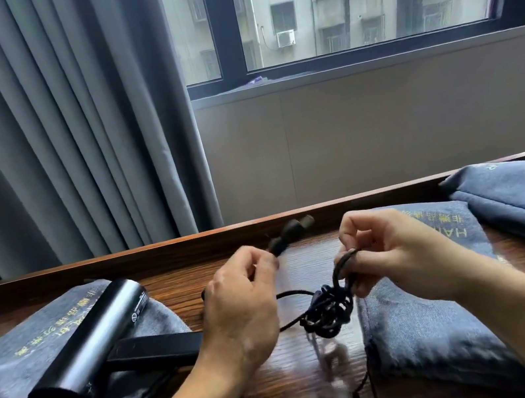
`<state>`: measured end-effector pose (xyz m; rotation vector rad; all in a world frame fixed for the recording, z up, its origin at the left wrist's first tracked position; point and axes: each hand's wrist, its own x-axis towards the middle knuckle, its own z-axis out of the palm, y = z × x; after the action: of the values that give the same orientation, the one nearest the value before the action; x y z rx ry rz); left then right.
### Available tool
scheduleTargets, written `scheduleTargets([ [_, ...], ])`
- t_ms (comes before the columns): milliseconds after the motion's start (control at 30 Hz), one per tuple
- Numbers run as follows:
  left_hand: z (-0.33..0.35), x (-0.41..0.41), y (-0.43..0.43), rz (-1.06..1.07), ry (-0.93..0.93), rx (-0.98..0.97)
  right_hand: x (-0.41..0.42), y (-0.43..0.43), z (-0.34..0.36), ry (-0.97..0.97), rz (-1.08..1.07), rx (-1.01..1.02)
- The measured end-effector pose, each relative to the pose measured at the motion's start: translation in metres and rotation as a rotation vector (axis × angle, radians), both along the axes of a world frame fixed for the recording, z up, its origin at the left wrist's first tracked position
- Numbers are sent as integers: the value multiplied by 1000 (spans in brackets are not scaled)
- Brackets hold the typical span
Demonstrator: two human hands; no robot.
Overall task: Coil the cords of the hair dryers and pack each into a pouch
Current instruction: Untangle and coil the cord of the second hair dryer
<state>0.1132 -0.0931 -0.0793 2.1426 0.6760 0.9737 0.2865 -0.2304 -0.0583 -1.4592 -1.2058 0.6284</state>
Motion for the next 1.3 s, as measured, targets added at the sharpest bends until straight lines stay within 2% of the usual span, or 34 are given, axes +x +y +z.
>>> scheduleTargets([
  [133, 0, 2, 5, -109, -268, -521, 2, 2, 0, 60, -42, 15],
  [167, 0, 3, 6, -118, -287, -590, 5, 1, 1, 120, -61, 9],
  [233, -1, 3, 9, -95, -266, -613, 12, -2, 3, 242, -72, -18],
  [333, -5, 2, 14, 6, -208, -536, 15, -4, 7, 450, -6, -6],
  [400, -5, 0, 16, 27, -206, -489, 14, -4, 8, 521, 41, 19],
  [533, -1, -8, 19, 21, -77, -172, 10, 0, 1, 353, 26, 80],
  [700, 2, -21, 26, -151, 100, 124, 7, 1, 3, 381, -68, 236],
  [833, 1, -21, 31, -178, 172, 355, 0, 5, 4, 256, -192, 226],
  [1033, 0, -17, 24, -213, 188, 526, -12, 11, 2, 147, -245, 153],
  [1133, -2, -14, 15, -239, 191, 541, -17, 15, -3, 104, -243, 131],
  [1200, -4, -13, 13, -223, 195, 538, -18, 16, -5, 134, -211, 118],
  [1300, -2, -14, 16, -159, 96, 500, -14, 11, -3, 239, -73, 114],
])
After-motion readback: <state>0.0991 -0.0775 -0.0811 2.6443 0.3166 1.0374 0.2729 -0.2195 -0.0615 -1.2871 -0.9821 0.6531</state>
